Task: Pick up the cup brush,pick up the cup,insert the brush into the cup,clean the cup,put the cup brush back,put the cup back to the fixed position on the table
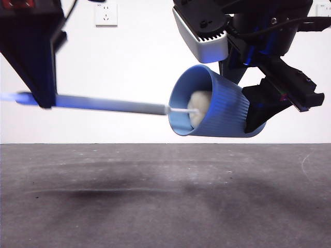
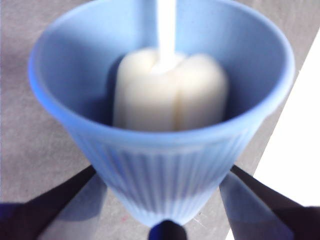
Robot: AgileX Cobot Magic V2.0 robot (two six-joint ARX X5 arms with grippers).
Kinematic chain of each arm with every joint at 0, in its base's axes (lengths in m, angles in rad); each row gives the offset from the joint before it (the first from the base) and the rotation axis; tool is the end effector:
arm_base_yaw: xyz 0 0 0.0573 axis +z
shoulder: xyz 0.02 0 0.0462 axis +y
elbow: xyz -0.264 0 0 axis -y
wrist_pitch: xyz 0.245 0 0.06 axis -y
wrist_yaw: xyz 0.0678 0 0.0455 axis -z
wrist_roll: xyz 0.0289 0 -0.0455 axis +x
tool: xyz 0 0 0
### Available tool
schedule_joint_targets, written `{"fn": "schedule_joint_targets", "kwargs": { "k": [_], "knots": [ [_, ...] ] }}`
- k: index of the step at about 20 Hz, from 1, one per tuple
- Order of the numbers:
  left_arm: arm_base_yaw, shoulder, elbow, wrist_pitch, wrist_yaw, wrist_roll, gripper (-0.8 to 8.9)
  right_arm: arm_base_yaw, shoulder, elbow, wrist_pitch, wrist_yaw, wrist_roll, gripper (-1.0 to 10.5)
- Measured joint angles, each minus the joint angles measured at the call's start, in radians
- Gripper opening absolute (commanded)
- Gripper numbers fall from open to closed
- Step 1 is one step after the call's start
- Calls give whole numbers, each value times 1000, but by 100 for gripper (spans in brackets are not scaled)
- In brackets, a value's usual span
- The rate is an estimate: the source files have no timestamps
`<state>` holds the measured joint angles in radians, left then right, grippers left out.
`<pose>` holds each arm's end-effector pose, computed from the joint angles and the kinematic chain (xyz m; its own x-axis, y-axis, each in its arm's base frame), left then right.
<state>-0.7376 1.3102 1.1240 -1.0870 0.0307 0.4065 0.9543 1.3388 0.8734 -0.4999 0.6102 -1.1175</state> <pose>0.1713 -0.1568 0.2798 0.1963 -0.2198 -0.9556 0.9033 0.4197 0.0890 0.1622 0.2003 0.2289 0.7372 0.0493 -0.6738 -0.6376 -0.2791 -0.7180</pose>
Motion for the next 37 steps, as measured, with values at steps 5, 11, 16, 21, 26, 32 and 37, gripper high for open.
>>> {"fn": "schedule_joint_targets", "kwargs": {
  "k": [5, 11, 16, 21, 26, 32, 37],
  "knots": [
    [95, -127, 0, -123, 11, 13, -8, -6, 0, 0, 14, 0, 39, -17],
    [160, -225, 0, -203, 10, 8, -8, -14, -2, 0, 12, 2, 123, -17],
    [216, -283, 0, -202, 10, -82, -9, -38, -66, 0, 51, -3, 287, -17],
    [240, -306, -6, -121, 74, -180, -8, -64, -203, 0, 84, -9, 506, -17],
    [244, -307, -171, 127, 25, -395, -8, -69, -348, 0, 121, -9, 727, -17],
    [246, -307, -420, 573, -38, -705, -8, -71, -461, 0, 121, -36, 887, -17],
    [247, -311, -500, 672, -153, -845, -9, -70, -463, 0, 126, -65, 942, -17]
  ]
}}
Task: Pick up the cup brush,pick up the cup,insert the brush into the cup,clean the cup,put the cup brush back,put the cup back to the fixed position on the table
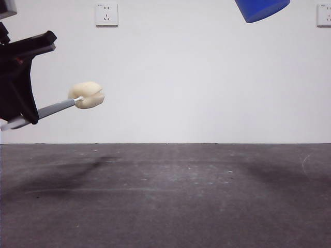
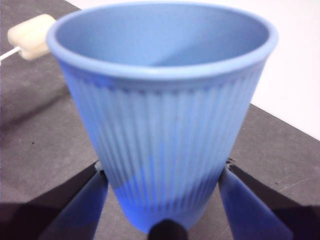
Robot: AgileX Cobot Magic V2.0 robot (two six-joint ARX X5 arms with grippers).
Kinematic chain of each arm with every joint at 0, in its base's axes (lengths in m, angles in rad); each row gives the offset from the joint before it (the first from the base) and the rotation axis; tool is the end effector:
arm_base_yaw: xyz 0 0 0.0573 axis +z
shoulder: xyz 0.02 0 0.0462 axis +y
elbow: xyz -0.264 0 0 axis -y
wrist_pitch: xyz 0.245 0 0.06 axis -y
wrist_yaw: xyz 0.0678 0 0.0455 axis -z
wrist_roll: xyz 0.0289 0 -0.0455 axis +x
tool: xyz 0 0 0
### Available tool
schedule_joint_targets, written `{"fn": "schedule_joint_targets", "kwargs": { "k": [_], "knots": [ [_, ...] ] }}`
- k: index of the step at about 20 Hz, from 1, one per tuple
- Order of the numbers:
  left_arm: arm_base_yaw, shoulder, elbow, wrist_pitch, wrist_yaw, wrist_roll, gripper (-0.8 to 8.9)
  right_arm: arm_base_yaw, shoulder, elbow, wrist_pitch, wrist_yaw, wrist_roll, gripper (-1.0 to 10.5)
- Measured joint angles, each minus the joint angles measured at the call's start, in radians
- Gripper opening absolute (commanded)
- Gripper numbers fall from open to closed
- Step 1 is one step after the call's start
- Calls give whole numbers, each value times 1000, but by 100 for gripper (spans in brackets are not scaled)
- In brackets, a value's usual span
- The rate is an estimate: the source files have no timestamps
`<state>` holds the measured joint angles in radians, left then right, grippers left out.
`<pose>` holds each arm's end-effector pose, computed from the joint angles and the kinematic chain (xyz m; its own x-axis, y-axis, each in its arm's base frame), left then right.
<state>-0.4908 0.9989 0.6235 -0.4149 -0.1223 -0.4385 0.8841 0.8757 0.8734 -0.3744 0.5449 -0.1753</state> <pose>0.1736 -0.0888 0.2229 0.6734 -0.2216 -0.7053 0.0889 0.9714 -0.2203 0.1270 0.1313 0.3317 0.9050 0.2864 -0.3146 -0.3910 0.8513 -0.3499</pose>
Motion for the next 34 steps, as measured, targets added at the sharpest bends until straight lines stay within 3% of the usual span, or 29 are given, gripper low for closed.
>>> {"fn": "schedule_joint_targets", "kwargs": {
  "k": [9, 15, 18, 29, 30, 31, 33, 34],
  "knots": [
    [0, 21, -141, 139, -1, -53, -9, -1, 2, 0, 44, -77, 58, -17],
    [-2, 227, -141, 222, 5, -24, -9, -1, 8, 0, 62, -126, 93, -17],
    [-10, 248, -141, 285, 3, -21, -9, -1, 8, 0, 63, -126, 93, -17],
    [-10, 323, -129, 283, -34, -18, -5, -1, 8, 0, 60, -126, 114, -17],
    [-10, 325, -128, 283, -33, -19, 26, -1, 8, 0, 57, -127, 116, -17],
    [-10, 325, -128, 284, -32, -19, 121, -1, 8, 0, 50, -127, 117, -17],
    [-10, 325, -127, 284, -21, -23, 428, -1, 8, 0, 23, -127, 117, -17],
    [-10, 324, -127, 286, -4, -26, 496, -1, 8, 0, 14, -127, 117, -17]
  ]
}}
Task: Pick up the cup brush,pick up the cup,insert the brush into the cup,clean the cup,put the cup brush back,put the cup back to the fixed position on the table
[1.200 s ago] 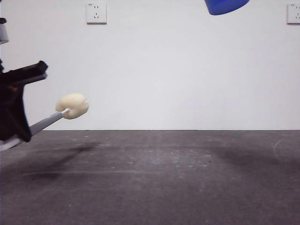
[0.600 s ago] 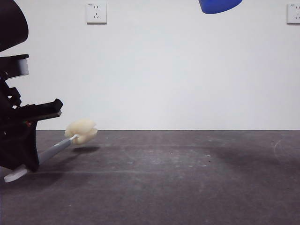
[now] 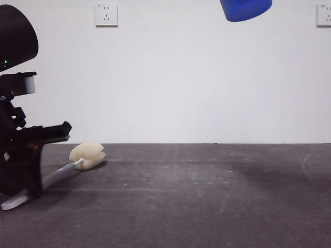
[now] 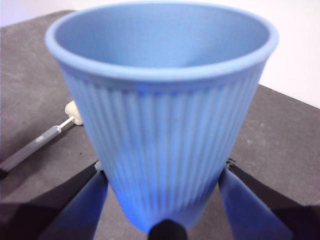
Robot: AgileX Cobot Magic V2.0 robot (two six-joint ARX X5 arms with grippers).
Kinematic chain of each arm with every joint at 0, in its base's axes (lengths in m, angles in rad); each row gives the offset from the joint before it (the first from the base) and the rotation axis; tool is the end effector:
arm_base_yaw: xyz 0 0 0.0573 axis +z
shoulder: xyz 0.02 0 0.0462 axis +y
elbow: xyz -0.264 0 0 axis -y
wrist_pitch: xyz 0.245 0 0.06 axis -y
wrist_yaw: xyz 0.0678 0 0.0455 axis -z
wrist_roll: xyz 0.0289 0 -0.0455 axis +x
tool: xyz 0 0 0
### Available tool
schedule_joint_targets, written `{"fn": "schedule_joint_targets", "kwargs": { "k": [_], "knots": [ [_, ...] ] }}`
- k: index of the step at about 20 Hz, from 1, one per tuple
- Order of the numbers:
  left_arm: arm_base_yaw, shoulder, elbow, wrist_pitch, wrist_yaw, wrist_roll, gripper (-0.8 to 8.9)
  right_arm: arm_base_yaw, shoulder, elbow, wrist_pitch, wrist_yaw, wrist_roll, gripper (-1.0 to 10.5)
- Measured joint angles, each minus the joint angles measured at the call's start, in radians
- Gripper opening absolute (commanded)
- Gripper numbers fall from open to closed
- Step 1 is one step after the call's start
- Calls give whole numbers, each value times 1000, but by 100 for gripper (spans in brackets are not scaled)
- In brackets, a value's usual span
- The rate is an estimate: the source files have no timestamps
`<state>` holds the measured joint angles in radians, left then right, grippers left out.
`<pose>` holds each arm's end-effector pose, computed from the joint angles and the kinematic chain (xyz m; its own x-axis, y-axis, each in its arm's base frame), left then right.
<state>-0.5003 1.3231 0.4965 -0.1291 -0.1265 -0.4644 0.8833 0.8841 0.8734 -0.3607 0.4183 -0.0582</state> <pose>0.1957 -0.1028 0.1411 0.5628 -0.1639 -0.8102 0.0474 0.9849 -0.1663 0.1271 0.1363 0.3308 0.8543 0.4003 -0.3316 -0.4786 0.8546 -0.2014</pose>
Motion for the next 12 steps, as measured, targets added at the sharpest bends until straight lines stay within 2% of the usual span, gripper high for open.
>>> {"fn": "schedule_joint_targets", "kwargs": {
  "k": [5, 8, 12],
  "knots": [
    [0, -35, -1, -10, 74, -1, 503, 0, 0, 0, 2, -26, 3, -17],
    [0, -98, -6, -34, 82, -8, 503, 0, 4, 0, 18, -50, 3, -17],
    [0, -229, -6, -64, 126, -10, 503, 0, 10, -77, 187, -79, 3, -17]
  ]
}}
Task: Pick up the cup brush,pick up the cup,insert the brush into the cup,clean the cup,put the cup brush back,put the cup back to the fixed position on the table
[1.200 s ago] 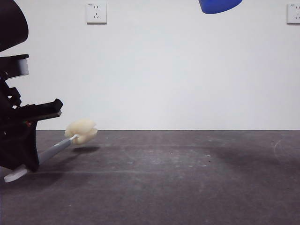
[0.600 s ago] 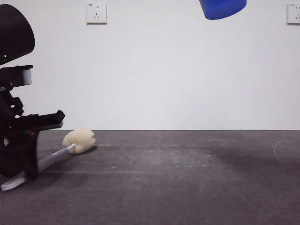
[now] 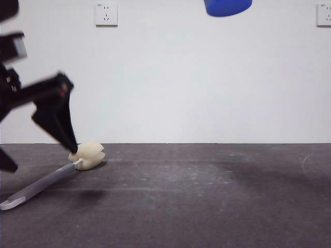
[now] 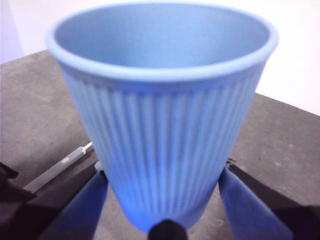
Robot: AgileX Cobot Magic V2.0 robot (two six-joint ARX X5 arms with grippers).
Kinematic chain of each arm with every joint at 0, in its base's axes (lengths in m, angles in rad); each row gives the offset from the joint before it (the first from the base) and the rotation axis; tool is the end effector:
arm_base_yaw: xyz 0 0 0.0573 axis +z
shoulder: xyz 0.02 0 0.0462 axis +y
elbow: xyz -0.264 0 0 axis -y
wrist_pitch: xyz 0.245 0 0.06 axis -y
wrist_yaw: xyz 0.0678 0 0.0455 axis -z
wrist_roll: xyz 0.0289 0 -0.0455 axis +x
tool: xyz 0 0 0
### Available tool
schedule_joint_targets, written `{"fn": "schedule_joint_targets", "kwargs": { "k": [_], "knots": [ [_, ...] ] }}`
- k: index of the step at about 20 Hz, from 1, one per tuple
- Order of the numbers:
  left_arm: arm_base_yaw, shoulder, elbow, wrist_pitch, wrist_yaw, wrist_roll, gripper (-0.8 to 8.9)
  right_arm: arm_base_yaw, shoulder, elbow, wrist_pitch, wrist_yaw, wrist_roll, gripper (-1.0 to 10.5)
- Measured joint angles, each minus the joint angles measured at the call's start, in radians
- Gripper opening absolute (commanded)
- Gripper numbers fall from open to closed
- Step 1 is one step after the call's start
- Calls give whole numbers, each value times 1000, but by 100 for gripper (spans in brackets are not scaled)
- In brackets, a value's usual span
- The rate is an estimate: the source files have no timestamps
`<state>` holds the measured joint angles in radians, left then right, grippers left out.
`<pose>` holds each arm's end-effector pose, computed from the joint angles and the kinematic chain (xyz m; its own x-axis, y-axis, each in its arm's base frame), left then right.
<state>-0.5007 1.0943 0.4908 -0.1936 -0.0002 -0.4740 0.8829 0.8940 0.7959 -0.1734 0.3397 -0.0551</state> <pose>0.1774 -0.0971 0.1793 0.6131 -0.3353 -0.7153 0.1406 0.9373 -0.3188 0.1318 0.1453 0.3195 0.8341 0.4902 -0.2529 -0.5332 0.8339 -0.1423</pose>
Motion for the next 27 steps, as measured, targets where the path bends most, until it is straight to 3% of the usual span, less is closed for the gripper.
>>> {"fn": "schedule_joint_targets", "kwargs": {
  "k": [10, 20, 27],
  "knots": [
    [0, -330, 0, -142, 85, -2, 503, -73, 231, -331, 456, -146, -12, -17],
    [0, -364, 0, -149, 109, -2, 503, -164, 621, -346, 803, -217, -16, -17],
    [0, -364, 0, -142, 108, -2, 503, -211, 744, -347, 933, -236, -8, -17]
  ]
}}
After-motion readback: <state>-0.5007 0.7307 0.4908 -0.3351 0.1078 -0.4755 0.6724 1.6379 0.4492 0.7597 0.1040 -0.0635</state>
